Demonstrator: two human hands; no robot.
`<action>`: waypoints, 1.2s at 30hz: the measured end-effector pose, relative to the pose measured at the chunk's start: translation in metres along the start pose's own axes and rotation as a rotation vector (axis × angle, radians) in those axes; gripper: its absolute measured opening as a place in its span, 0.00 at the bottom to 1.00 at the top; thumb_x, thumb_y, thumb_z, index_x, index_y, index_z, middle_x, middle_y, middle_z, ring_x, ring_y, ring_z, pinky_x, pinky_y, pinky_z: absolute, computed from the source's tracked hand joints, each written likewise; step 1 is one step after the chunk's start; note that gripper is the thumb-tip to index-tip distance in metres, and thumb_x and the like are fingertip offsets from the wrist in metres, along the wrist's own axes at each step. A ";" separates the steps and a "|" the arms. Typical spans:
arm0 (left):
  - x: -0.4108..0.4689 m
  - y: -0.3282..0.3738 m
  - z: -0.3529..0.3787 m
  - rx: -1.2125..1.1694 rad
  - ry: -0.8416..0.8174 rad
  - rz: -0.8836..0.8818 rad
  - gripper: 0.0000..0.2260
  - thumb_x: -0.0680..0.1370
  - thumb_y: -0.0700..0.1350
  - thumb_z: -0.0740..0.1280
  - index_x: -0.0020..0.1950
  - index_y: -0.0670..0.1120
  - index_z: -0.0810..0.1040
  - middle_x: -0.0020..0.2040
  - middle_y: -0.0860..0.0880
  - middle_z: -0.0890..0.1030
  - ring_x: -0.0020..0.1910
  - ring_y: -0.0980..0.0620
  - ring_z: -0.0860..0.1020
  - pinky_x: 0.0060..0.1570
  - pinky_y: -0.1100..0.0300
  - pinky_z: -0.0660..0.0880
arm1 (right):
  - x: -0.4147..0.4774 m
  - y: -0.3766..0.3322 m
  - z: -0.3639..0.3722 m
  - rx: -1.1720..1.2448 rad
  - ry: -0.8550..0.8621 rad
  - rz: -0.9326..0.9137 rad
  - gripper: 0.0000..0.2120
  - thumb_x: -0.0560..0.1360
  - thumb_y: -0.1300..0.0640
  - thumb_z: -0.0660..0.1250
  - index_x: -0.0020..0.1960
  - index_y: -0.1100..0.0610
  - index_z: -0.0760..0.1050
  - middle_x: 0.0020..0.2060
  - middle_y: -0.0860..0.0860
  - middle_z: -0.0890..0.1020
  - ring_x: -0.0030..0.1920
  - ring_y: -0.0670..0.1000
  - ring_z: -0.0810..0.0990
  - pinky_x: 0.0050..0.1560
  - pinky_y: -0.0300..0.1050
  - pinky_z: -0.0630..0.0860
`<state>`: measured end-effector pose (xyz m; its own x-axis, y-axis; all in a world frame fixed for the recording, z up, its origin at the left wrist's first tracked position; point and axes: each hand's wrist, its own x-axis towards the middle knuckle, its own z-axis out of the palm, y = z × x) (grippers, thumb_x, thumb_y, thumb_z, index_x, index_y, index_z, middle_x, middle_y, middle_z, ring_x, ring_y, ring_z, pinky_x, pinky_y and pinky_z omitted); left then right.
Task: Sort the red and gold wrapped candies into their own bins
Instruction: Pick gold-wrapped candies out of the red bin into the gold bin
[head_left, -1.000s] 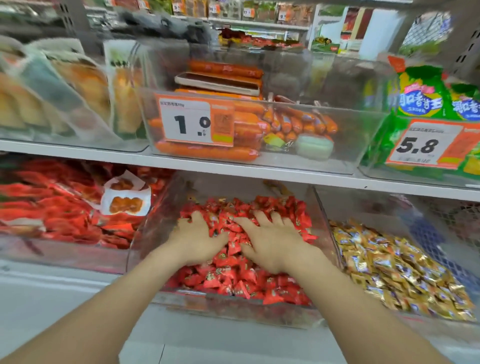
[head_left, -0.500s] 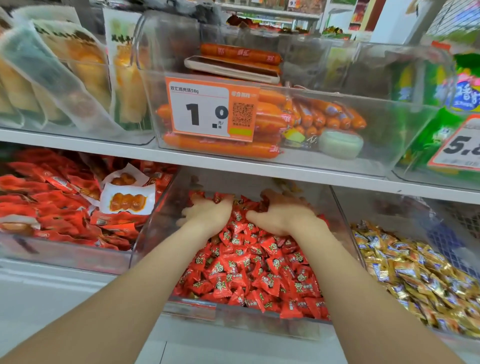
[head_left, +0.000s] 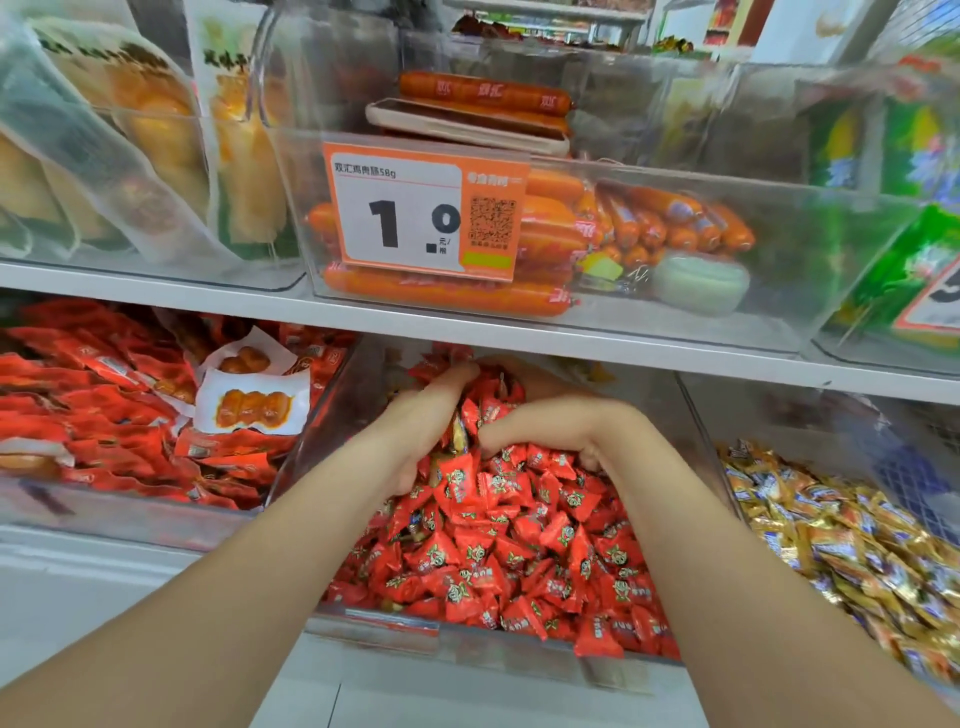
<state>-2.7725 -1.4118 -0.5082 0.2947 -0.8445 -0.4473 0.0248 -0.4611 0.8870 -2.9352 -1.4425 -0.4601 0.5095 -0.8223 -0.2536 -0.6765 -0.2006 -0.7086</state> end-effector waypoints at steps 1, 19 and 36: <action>-0.001 0.002 -0.003 -0.008 -0.001 0.014 0.42 0.56 0.78 0.72 0.60 0.51 0.85 0.51 0.47 0.88 0.51 0.41 0.86 0.61 0.45 0.80 | -0.002 0.002 0.000 0.014 0.011 -0.013 0.25 0.73 0.59 0.78 0.61 0.41 0.70 0.49 0.40 0.78 0.41 0.34 0.74 0.29 0.23 0.69; -0.089 -0.032 -0.034 0.980 -0.355 0.553 0.51 0.61 0.81 0.70 0.77 0.71 0.48 0.75 0.52 0.63 0.76 0.44 0.65 0.75 0.41 0.65 | -0.100 0.044 -0.007 -0.215 -0.109 -0.301 0.58 0.59 0.46 0.88 0.80 0.32 0.57 0.75 0.42 0.66 0.75 0.41 0.68 0.76 0.47 0.68; -0.081 -0.036 -0.014 1.273 -0.224 0.356 0.62 0.55 0.63 0.78 0.80 0.51 0.48 0.77 0.47 0.60 0.75 0.36 0.60 0.70 0.36 0.68 | -0.079 0.031 0.023 -0.721 -0.099 -0.121 0.73 0.50 0.37 0.88 0.76 0.30 0.37 0.77 0.57 0.60 0.71 0.68 0.64 0.71 0.71 0.66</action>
<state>-2.7842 -1.3227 -0.5024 -0.0659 -0.9405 -0.3333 -0.9565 -0.0356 0.2894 -2.9848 -1.3716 -0.4772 0.6253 -0.7272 -0.2831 -0.7767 -0.6151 -0.1356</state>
